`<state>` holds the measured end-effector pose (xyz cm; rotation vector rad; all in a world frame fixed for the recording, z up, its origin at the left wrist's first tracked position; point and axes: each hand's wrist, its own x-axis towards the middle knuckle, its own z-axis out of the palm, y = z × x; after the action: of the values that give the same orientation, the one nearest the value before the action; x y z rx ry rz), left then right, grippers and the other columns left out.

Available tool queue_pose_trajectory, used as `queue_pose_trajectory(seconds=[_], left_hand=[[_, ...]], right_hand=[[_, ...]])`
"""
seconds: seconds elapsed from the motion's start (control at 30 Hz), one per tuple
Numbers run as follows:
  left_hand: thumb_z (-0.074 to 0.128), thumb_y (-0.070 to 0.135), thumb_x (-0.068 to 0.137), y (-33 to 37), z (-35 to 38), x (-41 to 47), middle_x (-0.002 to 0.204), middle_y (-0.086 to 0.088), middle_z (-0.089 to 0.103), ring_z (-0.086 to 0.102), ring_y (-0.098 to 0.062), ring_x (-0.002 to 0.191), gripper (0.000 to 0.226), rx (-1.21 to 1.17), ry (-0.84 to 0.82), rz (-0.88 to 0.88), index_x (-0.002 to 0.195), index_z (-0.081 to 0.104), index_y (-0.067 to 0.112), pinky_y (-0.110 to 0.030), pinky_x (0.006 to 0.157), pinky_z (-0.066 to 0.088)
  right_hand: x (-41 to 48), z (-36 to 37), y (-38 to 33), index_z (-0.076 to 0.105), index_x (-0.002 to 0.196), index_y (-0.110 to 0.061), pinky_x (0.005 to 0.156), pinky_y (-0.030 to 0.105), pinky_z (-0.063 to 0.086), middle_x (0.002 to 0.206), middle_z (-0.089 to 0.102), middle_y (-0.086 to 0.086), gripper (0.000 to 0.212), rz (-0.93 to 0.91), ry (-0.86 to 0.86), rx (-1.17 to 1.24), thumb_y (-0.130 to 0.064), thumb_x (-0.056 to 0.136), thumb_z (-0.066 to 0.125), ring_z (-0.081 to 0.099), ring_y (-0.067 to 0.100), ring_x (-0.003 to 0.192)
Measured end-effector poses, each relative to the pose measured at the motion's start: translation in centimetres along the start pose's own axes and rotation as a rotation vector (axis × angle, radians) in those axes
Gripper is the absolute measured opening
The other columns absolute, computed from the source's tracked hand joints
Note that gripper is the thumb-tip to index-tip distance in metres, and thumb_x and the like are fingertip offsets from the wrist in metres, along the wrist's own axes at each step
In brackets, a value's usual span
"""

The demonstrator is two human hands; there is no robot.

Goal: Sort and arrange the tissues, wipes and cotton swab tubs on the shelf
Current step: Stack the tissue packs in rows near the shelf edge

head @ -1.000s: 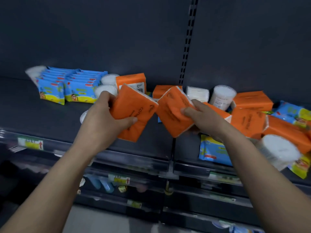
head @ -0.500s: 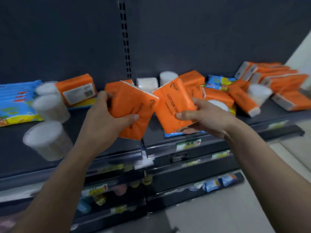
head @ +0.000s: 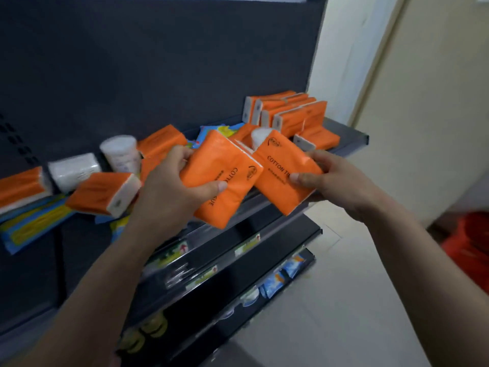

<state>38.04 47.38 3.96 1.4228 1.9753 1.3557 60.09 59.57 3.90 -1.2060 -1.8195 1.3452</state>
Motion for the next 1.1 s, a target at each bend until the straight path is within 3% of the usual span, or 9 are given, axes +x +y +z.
queue_pose_trajectory(seconds=[0.17, 0.37, 0.5, 0.67, 0.83, 0.93, 1.1], left_hand=[[0.082, 0.038, 0.062, 4.4, 9.2, 3.5, 0.089, 0.018, 0.056, 0.055, 0.000, 0.079, 0.050, 0.035, -0.029, 0.050, 0.099, 0.049, 0.031, -0.019, 0.062, 0.040], [0.076, 0.033, 0.072, 7.2, 16.9, 6.9, 0.088, 0.021, 0.048, 0.048, 0.006, 0.079, 0.045, 0.106, -0.040, 0.037, 0.106, 0.047, 0.028, -0.013, 0.062, 0.038], [0.075, 0.033, 0.073, 7.8, 19.2, 9.8, 0.091, 0.020, 0.050, 0.050, 0.004, 0.081, 0.045, 0.157, -0.029, 0.029, 0.109, 0.047, 0.030, -0.014, 0.064, 0.038], [0.076, 0.036, 0.070, 7.1, 21.8, 14.9, 0.103, 0.007, 0.057, 0.055, -0.014, 0.094, 0.048, 0.199, -0.012, 0.007, 0.109, 0.048, 0.029, -0.029, 0.076, 0.043], [0.075, 0.032, 0.072, 7.0, 25.2, 20.0, 0.086, 0.021, 0.051, 0.051, 0.002, 0.079, 0.038, 0.181, -0.126, 0.028, 0.100, 0.049, 0.030, -0.015, 0.064, 0.039], [0.076, 0.032, 0.071, 6.8, 26.8, 23.4, 0.098, 0.015, 0.059, 0.058, -0.008, 0.091, 0.039, 0.153, -0.217, 0.005, 0.104, 0.055, 0.031, -0.027, 0.075, 0.046], [0.075, 0.033, 0.073, 6.6, 28.6, 27.6, 0.106, 0.009, 0.059, 0.058, -0.012, 0.097, 0.036, 0.258, -0.377, -0.019, 0.104, 0.057, 0.029, -0.029, 0.081, 0.046]], right_hand=[[2.9, -9.3, 3.0, 0.058, 0.105, -0.017, 0.076, 0.039, 0.055, 0.100, 0.067, 0.006, 0.029, -0.011, 0.058, -0.069, -0.017, 0.080, 0.072, 0.066, 0.020, 0.084], [7.0, -17.9, 5.0, 0.055, 0.109, -0.023, 0.080, 0.037, 0.051, 0.100, 0.062, 0.000, 0.035, -0.025, 0.080, -0.190, -0.021, 0.079, 0.073, 0.060, 0.019, 0.089], [10.5, -20.6, 6.1, 0.053, 0.108, -0.025, 0.073, 0.032, 0.045, 0.102, 0.056, 0.000, 0.035, -0.047, 0.096, -0.246, -0.018, 0.080, 0.072, 0.055, 0.017, 0.085], [15.2, -22.9, 6.7, 0.052, 0.108, -0.026, 0.073, 0.031, 0.040, 0.104, 0.055, 0.001, 0.034, -0.072, 0.121, -0.303, -0.019, 0.080, 0.071, 0.052, 0.020, 0.091], [19.7, -24.9, 6.7, 0.051, 0.113, -0.024, 0.073, 0.030, 0.039, 0.106, 0.053, 0.000, 0.037, -0.057, 0.147, -0.385, -0.017, 0.082, 0.069, 0.050, 0.020, 0.094], [22.6, -26.4, 6.8, 0.054, 0.114, -0.022, 0.071, 0.030, 0.044, 0.105, 0.057, 0.004, 0.039, -0.043, 0.155, -0.402, -0.015, 0.079, 0.070, 0.054, 0.023, 0.092], [26.7, -27.8, 7.4, 0.055, 0.113, -0.024, 0.071, 0.030, 0.040, 0.103, 0.056, 0.001, 0.038, -0.010, 0.062, -0.413, -0.013, 0.079, 0.070, 0.052, 0.021, 0.092]])
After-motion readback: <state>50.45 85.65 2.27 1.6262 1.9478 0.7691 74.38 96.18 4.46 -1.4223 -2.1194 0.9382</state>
